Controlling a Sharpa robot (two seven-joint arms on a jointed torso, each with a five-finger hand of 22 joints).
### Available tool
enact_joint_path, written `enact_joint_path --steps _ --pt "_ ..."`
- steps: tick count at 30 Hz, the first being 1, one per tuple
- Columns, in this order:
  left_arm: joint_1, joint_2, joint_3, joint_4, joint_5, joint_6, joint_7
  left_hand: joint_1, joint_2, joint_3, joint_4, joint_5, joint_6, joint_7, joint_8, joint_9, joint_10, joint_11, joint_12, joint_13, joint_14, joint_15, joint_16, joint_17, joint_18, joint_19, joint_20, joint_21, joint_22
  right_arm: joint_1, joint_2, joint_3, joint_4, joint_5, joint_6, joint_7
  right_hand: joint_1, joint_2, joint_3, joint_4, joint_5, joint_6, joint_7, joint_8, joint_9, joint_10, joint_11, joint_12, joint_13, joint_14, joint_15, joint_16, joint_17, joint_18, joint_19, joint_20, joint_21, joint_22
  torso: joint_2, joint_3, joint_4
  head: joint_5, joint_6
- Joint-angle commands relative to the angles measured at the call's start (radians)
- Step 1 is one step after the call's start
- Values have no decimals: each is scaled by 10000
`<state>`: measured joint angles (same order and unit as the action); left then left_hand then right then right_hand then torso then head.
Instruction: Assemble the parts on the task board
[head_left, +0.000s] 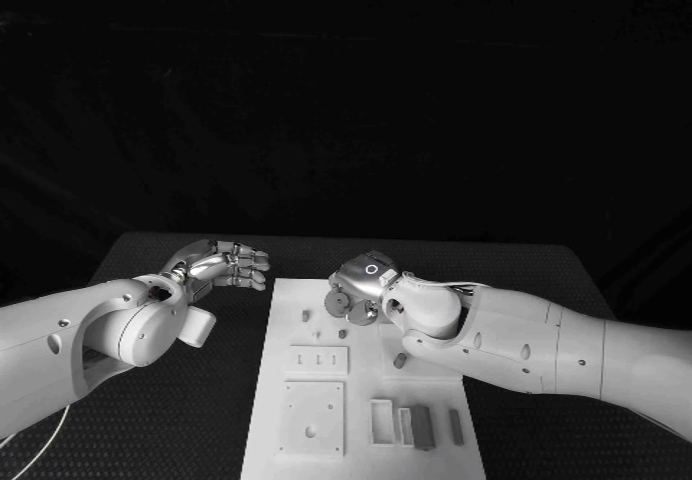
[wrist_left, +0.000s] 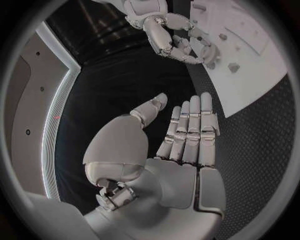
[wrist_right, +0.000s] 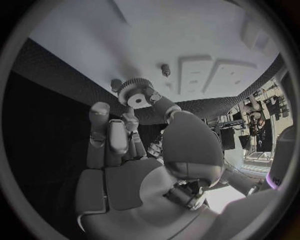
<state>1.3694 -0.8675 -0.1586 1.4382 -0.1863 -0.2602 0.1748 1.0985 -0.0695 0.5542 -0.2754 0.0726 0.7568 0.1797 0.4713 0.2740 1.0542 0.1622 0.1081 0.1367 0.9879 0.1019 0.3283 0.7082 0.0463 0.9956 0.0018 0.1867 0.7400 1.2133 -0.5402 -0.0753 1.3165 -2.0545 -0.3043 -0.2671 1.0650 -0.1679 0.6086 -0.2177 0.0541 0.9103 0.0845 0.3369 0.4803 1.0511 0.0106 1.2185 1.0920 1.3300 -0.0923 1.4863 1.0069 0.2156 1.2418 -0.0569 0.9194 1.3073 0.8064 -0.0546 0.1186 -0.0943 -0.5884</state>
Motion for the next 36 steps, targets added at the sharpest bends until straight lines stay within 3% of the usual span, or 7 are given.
enact_joint_path --steps 1,16,23,36 --pt "25 44 9 13 -4 36 82 -49 -41 -20 11 -53 -35 8 -47 10 82 20 -63 13 68 31 -58 17 205 66 32 -50 9 -8 100 -34 -158 -175 223 -31 14 -66 -2 85 -8 372 355 -14 9 81 -17 -50 -11 -4 -53 -48 -17 462 31 -62 -44 148 -4 10 1 5 -40" --pt "26 63 9 0 -4 49 64 -56 -43 -24 15 -54 -35 9 -52 15 88 21 -72 16 71 31 -67 24 203 69 33 -54 12 -40 334 -58 -411 -175 222 2 20 -49 1 106 -8 355 358 -28 7 83 -14 -55 -16 -8 -52 -52 -21 462 30 -62 -52 149 10 23 -14 58 -84" --pt "27 77 10 -8 -4 49 65 -58 -45 -25 16 -54 -35 8 -55 18 91 20 -78 17 72 32 -71 28 204 70 33 -56 14 -52 449 -73 -554 -151 235 48 21 -50 -1 111 -9 345 361 -35 6 82 -12 -58 -17 -12 -50 -55 -30 462 29 -61 -56 149 -2 6 -7 61 -107" --pt "28 82 10 -6 -4 54 56 -59 -46 -26 17 -54 -35 7 -59 23 95 20 -86 19 75 31 -79 35 204 71 32 -61 16 -96 700 -131 -1096 50 314 105 38 -31 -1 117 -9 314 370 -57 1 72 -3 -70 -23 -23 -43 -64 -49 462 22 -61 -67 150 -2 8 -11 62 -130"
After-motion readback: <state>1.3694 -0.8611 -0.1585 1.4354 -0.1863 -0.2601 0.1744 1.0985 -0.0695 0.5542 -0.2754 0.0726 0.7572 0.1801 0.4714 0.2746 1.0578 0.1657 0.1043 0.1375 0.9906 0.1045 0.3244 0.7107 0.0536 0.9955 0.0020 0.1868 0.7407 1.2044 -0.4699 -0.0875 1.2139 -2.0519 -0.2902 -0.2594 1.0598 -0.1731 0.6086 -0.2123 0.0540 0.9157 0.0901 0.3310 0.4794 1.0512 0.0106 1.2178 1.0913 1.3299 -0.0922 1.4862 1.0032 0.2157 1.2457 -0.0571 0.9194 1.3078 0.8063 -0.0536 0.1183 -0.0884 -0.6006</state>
